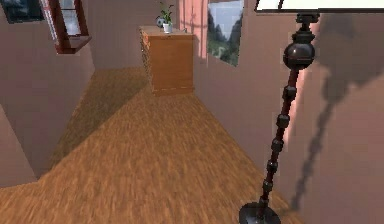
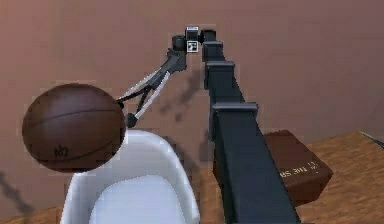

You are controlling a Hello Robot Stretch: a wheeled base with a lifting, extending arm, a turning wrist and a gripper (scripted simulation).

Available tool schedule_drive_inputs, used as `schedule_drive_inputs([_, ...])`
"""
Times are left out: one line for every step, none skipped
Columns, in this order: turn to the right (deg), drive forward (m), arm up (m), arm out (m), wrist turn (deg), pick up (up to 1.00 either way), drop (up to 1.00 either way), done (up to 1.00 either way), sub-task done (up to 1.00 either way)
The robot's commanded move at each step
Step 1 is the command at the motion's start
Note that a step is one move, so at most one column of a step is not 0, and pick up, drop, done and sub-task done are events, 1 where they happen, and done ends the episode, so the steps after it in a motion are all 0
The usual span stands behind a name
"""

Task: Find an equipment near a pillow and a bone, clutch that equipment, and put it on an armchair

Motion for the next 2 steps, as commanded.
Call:
schedule_drive_inputs([0.0,0.00,0.00,0.00,39.0,0.00,0.00,0.00,0.00])
schedule_drive_inputs([0.0,0.00,-0.46,0.00,0.0,0.00,0.00,0.00,0.00])
